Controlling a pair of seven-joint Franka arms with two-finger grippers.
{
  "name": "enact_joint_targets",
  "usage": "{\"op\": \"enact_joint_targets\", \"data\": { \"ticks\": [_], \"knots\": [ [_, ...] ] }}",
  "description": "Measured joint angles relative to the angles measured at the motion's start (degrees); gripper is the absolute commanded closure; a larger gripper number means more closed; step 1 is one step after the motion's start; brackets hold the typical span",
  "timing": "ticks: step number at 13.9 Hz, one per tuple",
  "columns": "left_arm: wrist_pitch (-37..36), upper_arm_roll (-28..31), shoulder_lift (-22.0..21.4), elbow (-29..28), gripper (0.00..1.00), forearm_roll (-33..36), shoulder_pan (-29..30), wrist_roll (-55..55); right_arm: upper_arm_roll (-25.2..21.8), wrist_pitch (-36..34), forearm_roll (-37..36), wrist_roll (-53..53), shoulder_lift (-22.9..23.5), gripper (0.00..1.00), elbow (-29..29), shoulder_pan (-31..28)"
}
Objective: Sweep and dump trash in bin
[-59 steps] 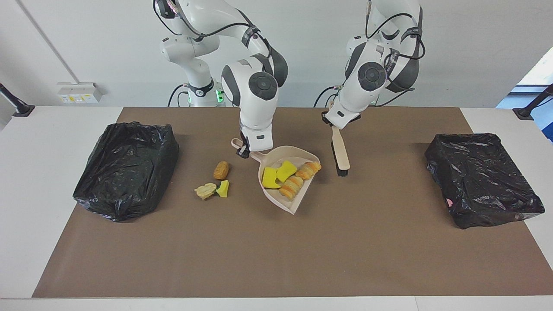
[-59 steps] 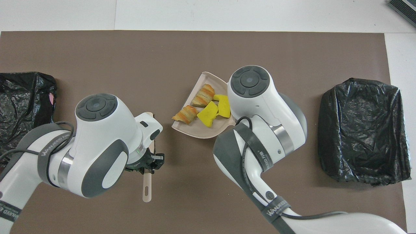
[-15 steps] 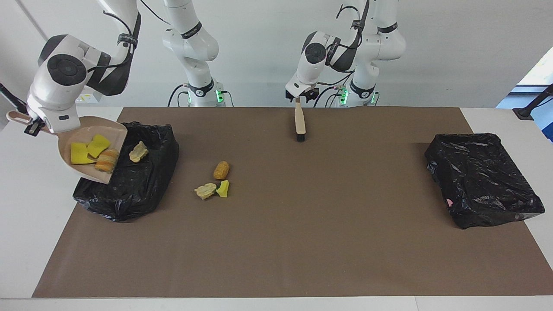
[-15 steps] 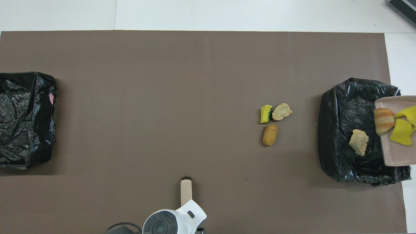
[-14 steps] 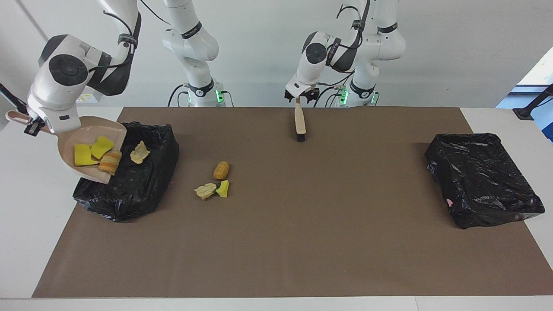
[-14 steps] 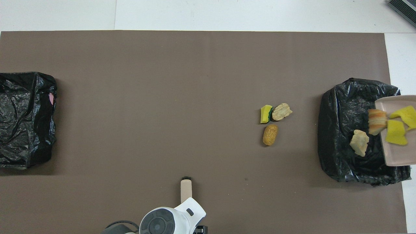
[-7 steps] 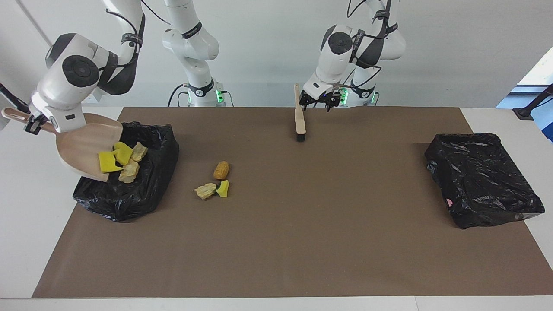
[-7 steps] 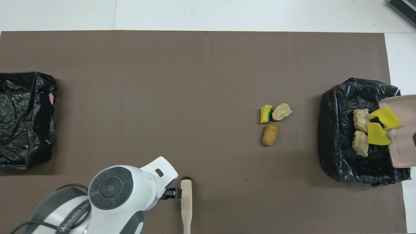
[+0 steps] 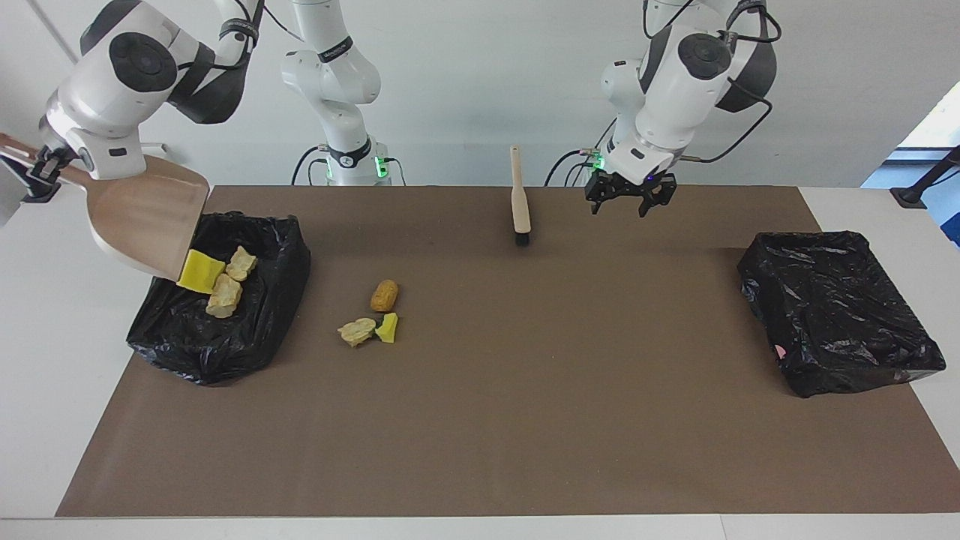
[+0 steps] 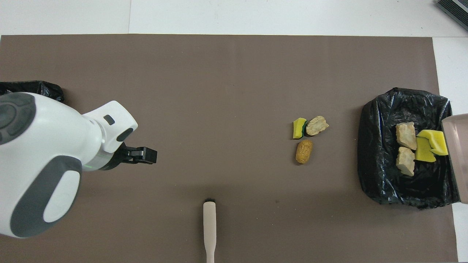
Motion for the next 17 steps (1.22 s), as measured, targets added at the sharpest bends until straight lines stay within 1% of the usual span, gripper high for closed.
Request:
{"op": "enact_joint_targets", "data": {
  "ticks": [2,4,6,8,11,13,17],
  "knots": [
    [-4.0,3.3,2.3,6.8,0.0,0.9,-0.1,0.7,0.5,-0.9,3.3,-0.1,-0.6,1.0,0.0,0.0],
    [-9.1,6.6,4.3,13.8,0.0,1.2,-0.2,1.5,1.0,-2.7,9.2,0.5,-0.6,1.0,0.0,0.0],
    [-11.3,8.9,5.7,18.5,0.0,1.2,-0.2,2.4,1.3,-4.4,14.3,4.0,-0.7,1.0,0.0,0.0],
    [-13.7,9.6,6.8,21.7,0.0,1.3,-0.2,3.5,2.6,-6.0,19.2,9.8,-0.7,1.0,0.0,0.5],
    [-17.4,10.5,7.6,25.4,0.0,1.7,-0.3,4.9,3.7,-9.3,24.6,22.6,-0.9,1.0,0.0,5.8],
    [-19.2,11.3,7.6,27.5,0.0,2.5,-0.3,6.7,3.9,-10.2,29.2,33.3,-1.0,1.0,0.0,9.7],
    [-19.6,11.7,7.5,28.6,0.0,5.4,-0.6,9.6,4.2,-10.5,35.2,54.6,-0.6,1.0,-0.2,18.2]
  ]
}}
